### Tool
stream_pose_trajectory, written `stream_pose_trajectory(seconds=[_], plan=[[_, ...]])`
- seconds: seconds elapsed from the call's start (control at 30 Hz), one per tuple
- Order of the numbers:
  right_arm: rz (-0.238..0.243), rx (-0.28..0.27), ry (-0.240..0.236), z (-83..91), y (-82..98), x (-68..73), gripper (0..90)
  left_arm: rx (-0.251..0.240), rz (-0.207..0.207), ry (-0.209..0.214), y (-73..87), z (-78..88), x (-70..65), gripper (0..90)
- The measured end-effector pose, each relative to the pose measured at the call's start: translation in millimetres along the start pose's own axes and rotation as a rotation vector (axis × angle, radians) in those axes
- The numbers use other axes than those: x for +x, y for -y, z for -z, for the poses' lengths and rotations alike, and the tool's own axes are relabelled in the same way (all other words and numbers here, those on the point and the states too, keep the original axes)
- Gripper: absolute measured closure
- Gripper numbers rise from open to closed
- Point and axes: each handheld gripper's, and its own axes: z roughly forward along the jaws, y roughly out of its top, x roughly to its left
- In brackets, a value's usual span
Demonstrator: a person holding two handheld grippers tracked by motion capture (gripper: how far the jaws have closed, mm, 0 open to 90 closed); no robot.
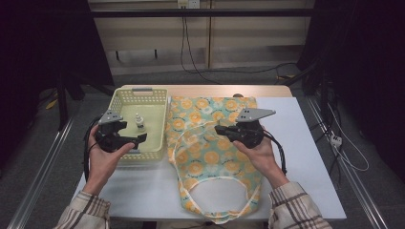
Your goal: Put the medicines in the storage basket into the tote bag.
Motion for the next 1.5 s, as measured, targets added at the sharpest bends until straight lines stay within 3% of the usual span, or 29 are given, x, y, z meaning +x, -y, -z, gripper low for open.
stream_pose_trajectory(seconds=[0.37, 0.57, 0.7, 0.8, 0.97, 1.0, 1.13, 1.3, 1.5], plan=[[0.001, 0.003, 0.0, -0.3, 0.4, -0.4, 90.0, 0.05, 0.002, -0.036, -18.0, -30.8, 25.2, 12.9], [0.002, 0.005, -0.001, -1.0, 0.6, -0.4, 90.0, 0.045, -0.002, -0.028, -23.4, -51.0, 38.7, 13.6], [0.003, 0.007, -0.003, -2.1, 0.8, 0.4, 90.0, 0.076, 0.006, -0.033, -27.6, -64.7, 45.9, 15.4], [0.002, 0.009, -0.004, -2.3, 1.2, -0.2, 90.0, 0.113, 0.008, -0.06, -26.2, -74.3, 51.1, 16.4], [0.001, 0.017, -0.007, -4.7, 2.7, -0.2, 90.0, 0.155, 0.04, -0.053, -20.4, -87.5, 58.2, 20.8], [0.001, 0.017, -0.007, -4.7, 2.7, -0.2, 90.0, 0.167, 0.031, -0.052, -19.6, -88.8, 58.6, 20.8], [0.001, 0.02, -0.009, -5.3, 3.1, 0.4, 90.0, 0.213, 0.044, -0.039, -15.9, -94.7, 61.6, 26.3], [0.004, 0.02, -0.01, -5.3, 2.9, 0.6, 90.0, 0.268, 0.069, -0.051, -12.9, -100.3, 63.3, 40.8], [0.005, 0.025, -0.01, -6.1, 3.6, 0.3, 90.0, 0.292, 0.068, -0.079, -12.3, -103.0, 64.6, 51.3]])
